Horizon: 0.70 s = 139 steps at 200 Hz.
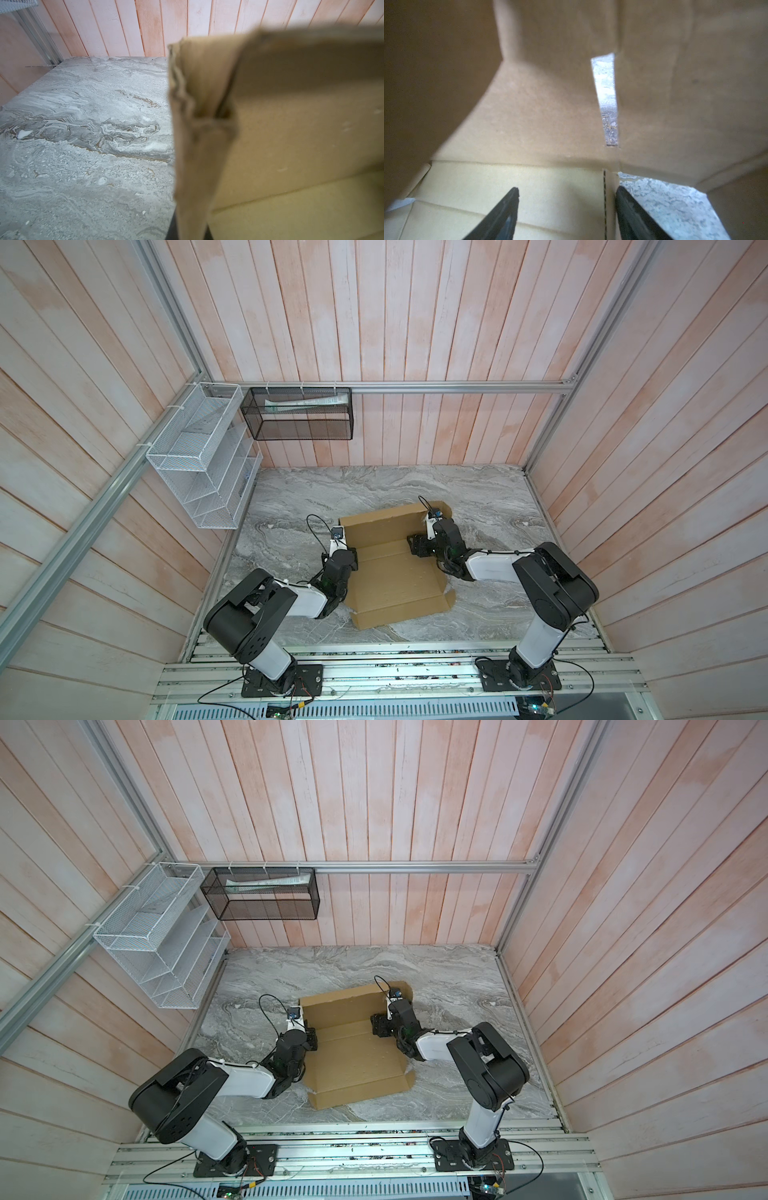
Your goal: Fold the paper box
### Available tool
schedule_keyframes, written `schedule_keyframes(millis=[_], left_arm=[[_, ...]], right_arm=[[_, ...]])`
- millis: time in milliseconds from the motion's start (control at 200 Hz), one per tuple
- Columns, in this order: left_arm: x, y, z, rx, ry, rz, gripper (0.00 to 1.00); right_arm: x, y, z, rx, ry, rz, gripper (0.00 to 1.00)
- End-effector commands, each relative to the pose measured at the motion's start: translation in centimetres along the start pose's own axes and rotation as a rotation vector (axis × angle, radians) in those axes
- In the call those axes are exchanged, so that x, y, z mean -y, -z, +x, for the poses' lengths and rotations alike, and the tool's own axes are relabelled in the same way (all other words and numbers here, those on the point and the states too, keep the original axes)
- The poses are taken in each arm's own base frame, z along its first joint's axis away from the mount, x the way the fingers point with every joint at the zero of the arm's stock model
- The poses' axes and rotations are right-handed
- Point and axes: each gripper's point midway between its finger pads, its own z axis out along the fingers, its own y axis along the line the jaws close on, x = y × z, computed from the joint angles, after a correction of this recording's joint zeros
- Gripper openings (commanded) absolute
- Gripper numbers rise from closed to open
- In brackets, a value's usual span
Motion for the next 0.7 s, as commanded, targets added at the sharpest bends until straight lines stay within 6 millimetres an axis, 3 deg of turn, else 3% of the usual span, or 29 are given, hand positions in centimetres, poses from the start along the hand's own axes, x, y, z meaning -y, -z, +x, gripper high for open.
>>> schedule_keyframes(millis=[0,690], left_arm=[[0.0,0.3,-0.7,0.025,0.028,0.008,0.00],[0.0,0.2,-0.6,0.023,0.025,0.007,0.00]], right_arm=[[-0.6,0.3,-0.9,0.005,0.043,0.009,0.74],[-1.9,0.3,-1.5,-0.014,0.145,0.059,0.73]])
